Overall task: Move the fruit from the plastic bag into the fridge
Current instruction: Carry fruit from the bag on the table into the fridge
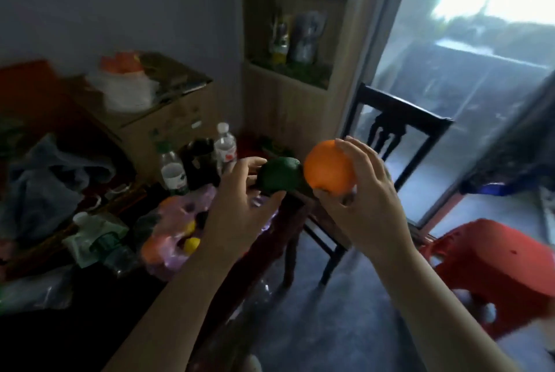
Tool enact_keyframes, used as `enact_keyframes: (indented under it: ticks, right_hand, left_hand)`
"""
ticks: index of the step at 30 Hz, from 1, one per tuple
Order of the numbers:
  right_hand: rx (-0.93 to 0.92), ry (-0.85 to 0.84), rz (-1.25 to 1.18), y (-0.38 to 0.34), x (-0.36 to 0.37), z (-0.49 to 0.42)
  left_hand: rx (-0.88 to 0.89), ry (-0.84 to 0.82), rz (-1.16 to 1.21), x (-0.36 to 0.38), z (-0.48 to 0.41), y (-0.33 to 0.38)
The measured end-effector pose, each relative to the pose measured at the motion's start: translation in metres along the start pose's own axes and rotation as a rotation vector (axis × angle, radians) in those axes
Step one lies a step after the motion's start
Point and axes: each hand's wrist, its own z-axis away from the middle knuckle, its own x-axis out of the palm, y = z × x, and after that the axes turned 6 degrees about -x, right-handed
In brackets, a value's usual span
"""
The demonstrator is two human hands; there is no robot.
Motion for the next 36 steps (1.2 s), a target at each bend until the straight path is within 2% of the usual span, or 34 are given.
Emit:
enact_keyframes:
  ticks: [2, 5, 9, 11, 15, 18, 23, 28, 32, 36]
  right_hand:
    - [0.060, 0.069, 0.005, 0.007, -0.025, 0.009]
    - [0.221, 0.077, 0.066, 0.017, -0.066, 0.026]
    - [0.193, 0.382, 0.100, -0.015, -0.146, 0.092]
    - [0.208, 0.438, 0.169, -0.029, -0.174, 0.119]
    - [0.329, 0.332, 0.436, -0.056, -0.212, 0.156]
    - [0.444, 0.306, 0.521, -0.084, -0.226, 0.183]
    - [0.638, 0.345, 0.562, -0.116, -0.224, 0.228]
    - [0.745, 0.376, 0.683, -0.154, -0.231, 0.283]
    - [0.836, 0.483, 0.758, -0.196, -0.255, 0.323]
    - [0.869, 0.576, 0.817, -0.238, -0.286, 0.355]
  left_hand:
    - [0.019, -0.066, 0.115, 0.020, 0.013, 0.030]
    - [0.105, -0.164, 0.219, 0.047, 0.031, 0.069]
    - [0.224, -0.325, 0.290, 0.077, 0.057, 0.114]
    - [0.265, -0.411, 0.303, 0.089, 0.071, 0.130]
    - [0.434, -0.544, 0.201, 0.110, 0.094, 0.154]
    - [0.556, -0.652, 0.152, 0.118, 0.109, 0.166]
    - [0.705, -0.714, 0.106, 0.124, 0.136, 0.166]
    - [0.734, -0.718, 0.085, 0.119, 0.172, 0.167]
    - [0.803, -0.833, 0.125, 0.115, 0.215, 0.185]
    - [0.937, -0.814, 0.119, 0.103, 0.262, 0.219]
